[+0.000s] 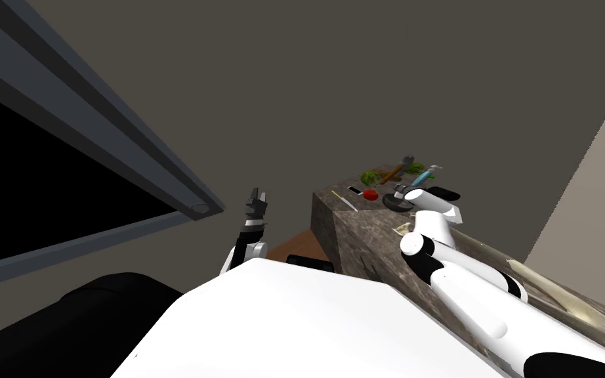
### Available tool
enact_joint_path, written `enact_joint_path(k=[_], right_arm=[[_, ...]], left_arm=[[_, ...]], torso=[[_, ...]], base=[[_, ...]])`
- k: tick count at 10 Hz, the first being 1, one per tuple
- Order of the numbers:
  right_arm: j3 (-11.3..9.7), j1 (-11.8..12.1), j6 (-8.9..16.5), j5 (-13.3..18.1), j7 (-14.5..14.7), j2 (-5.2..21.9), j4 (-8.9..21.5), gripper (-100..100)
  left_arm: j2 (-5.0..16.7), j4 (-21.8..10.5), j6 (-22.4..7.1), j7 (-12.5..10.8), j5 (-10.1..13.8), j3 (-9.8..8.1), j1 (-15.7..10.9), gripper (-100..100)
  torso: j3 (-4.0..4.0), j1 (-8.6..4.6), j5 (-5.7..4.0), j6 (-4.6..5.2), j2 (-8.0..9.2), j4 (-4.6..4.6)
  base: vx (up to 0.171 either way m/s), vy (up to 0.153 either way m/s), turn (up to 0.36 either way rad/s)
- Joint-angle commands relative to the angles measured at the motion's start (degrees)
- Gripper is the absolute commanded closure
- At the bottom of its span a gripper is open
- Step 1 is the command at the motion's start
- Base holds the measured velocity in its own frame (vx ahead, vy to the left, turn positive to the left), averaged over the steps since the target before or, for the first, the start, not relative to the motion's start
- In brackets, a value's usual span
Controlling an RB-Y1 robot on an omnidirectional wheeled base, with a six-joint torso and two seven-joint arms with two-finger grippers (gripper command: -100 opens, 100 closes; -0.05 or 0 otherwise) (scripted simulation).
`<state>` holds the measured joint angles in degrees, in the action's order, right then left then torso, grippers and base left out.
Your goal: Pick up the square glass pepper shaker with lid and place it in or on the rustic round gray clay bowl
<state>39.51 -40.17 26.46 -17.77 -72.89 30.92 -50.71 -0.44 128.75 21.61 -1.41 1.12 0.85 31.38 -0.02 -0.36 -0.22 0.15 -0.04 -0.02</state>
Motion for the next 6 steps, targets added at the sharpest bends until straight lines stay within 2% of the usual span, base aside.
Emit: enact_joint_path(k=[1, 2, 3, 6], right_arm=[[1.0, 0.2, -0.1, -0.6, -1.1, 1.6, 2.1, 100], [1.9, 0.4, 0.2, -0.8, -2.1, 2.7, 3.5, 100], [1.9, 0.4, 0.2, -0.8, -2.1, 2.7, 3.5, 100], [4.4, 1.3, 0.8, -1.4, -5.2, 6.0, 7.5, 100]], left_arm=[[0.0, 0.0, 0.0, 0.0, 0.0, 0.00, 0.0, 0], [0.0, 0.0, 0.0, 0.0, 0.0, 0.00, 0.0, 0], [0.0, 0.0, 0.0, 0.0, 0.0, 0.00, 0.0, 0], [0.0, 0.0, 0.0, 0.0, 0.0, 0.00, 0.0, 0]], torso=[[0.00, 0.00, 0.00, 0.00, 0.00, 0.00], [0.01, -0.01, -0.01, 0.01, 0.01, 0.00], [0.00, -0.03, -0.03, -0.03, -0.01, 0.01], [0.00, -0.12, -0.07, 0.03, -0.03, 0.02]], base=[[0.002, -0.023, 0.096], [0.008, -0.036, 0.179], [0.006, -0.032, 0.075], [0.014, -0.041, 0.149]])
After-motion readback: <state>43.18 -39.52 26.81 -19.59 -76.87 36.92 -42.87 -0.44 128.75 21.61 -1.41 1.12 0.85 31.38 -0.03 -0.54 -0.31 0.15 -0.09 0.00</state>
